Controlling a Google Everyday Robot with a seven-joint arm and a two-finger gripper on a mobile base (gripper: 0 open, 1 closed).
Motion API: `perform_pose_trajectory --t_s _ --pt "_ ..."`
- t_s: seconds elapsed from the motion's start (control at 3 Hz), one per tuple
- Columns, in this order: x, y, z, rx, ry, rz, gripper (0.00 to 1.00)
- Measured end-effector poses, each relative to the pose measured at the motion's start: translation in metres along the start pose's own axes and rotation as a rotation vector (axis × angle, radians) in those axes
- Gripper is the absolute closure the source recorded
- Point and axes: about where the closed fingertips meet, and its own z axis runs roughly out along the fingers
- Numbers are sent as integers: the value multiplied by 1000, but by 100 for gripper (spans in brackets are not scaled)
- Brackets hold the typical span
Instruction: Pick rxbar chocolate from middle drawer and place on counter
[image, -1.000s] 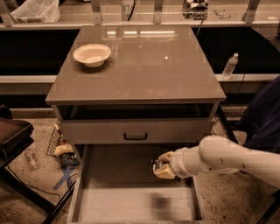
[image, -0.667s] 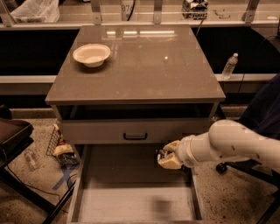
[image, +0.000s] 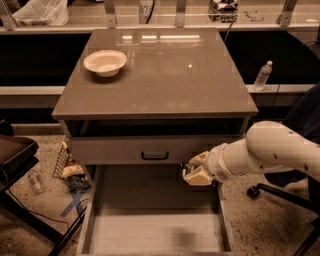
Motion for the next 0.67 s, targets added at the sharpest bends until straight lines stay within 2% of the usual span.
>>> perform_pose_trajectory --t_s 0.67 --pt "-121 -32 -94 95 27 -18 100"
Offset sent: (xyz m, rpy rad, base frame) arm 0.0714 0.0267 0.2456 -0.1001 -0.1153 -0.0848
